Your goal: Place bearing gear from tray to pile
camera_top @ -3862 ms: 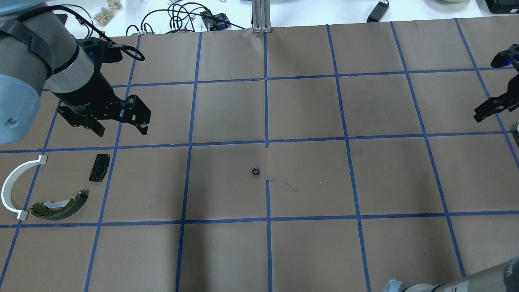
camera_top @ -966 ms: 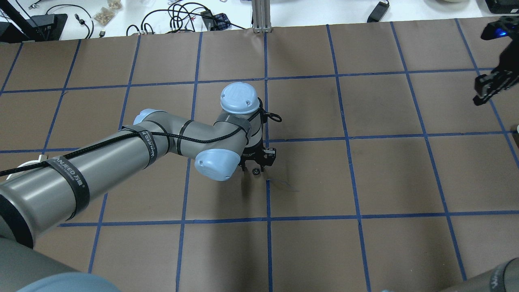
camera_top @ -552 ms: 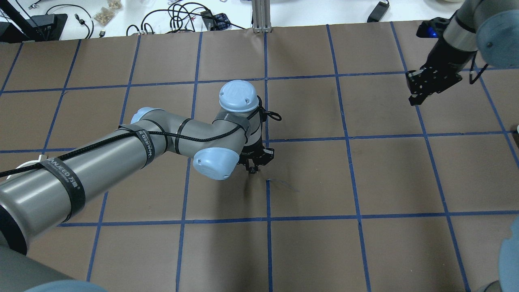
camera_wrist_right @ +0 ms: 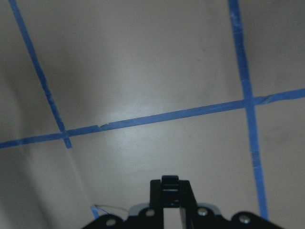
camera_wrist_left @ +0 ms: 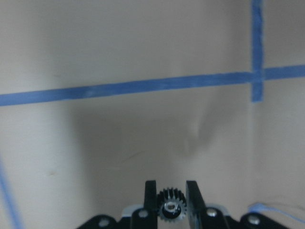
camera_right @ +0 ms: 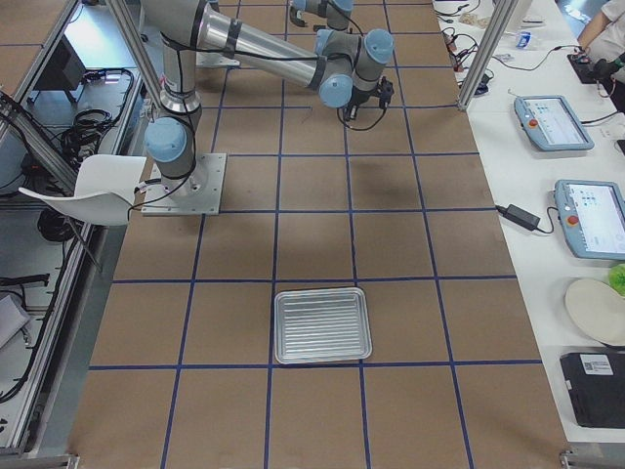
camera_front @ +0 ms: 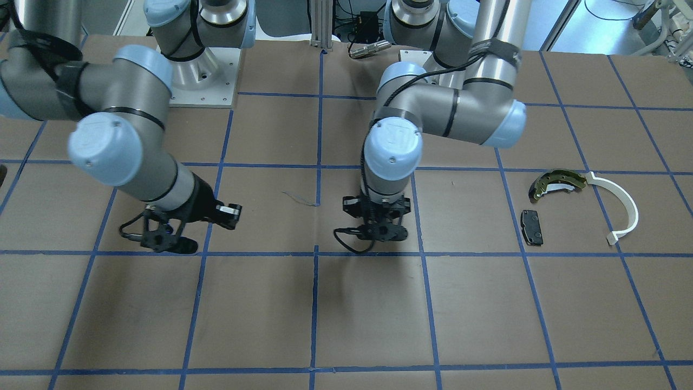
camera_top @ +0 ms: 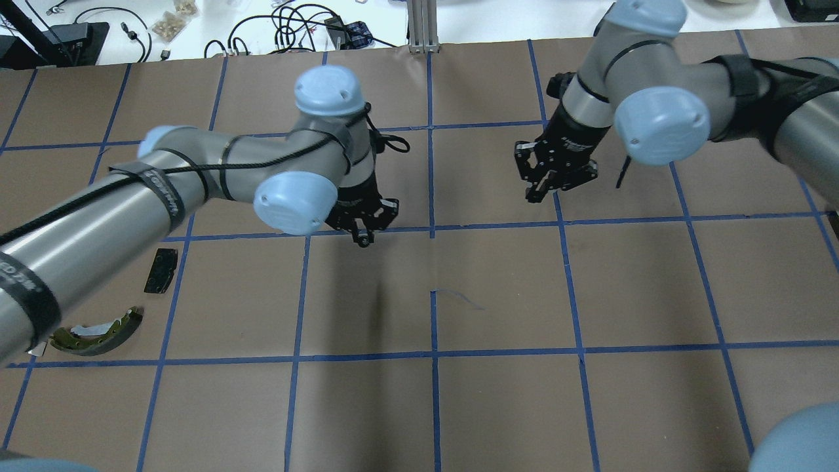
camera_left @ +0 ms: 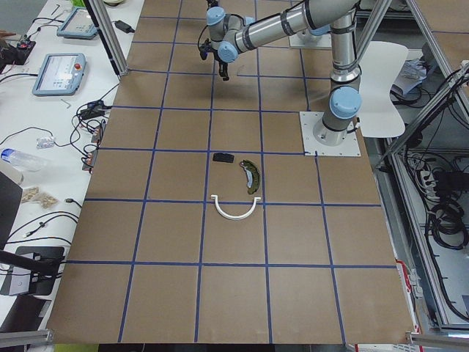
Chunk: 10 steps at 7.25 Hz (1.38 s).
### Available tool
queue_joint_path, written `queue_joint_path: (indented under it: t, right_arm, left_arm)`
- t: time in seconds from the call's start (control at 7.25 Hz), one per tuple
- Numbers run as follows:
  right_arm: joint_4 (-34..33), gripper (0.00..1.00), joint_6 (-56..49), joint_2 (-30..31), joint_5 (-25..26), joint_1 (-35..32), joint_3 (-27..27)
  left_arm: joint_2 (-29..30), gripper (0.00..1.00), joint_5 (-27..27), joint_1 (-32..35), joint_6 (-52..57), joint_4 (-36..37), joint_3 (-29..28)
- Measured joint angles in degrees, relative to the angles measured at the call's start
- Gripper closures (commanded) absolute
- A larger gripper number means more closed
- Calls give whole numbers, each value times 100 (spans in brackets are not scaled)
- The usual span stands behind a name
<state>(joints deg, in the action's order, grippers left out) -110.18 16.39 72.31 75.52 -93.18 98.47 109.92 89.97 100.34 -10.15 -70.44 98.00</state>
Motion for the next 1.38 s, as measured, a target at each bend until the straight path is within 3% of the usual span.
queue_joint_path:
  t: [0.28, 0.41, 0.55, 0.69, 0.97, 1.38]
  right_arm:
    - [-1127, 97, 1015, -261, -367, -818, 395]
    - [-1444, 73, 1214, -381, -558, -1127, 513]
    - [-1600, 13, 1294, -461, -642, -1296, 575]
    - [-1667, 0, 1310, -520, -645, -1366, 621]
    - [-1784, 0, 1258, -583, -408, -1386, 648]
    - [-1484, 0, 1061, -373, 181, -1060, 197]
  left_arm:
    - [-287, 100, 285, -987, 787, -830, -463]
    - [-381, 100, 586, -1424, 1247, -943, -525]
    - [-424, 100, 769, -1891, 1772, -962, -536]
    - [-420, 100, 840, -2378, 2289, -944, -530]
    - [-322, 100, 850, -3295, 3291, -653, -391]
    - [-164, 100, 833, -3881, 4263, 901, 480]
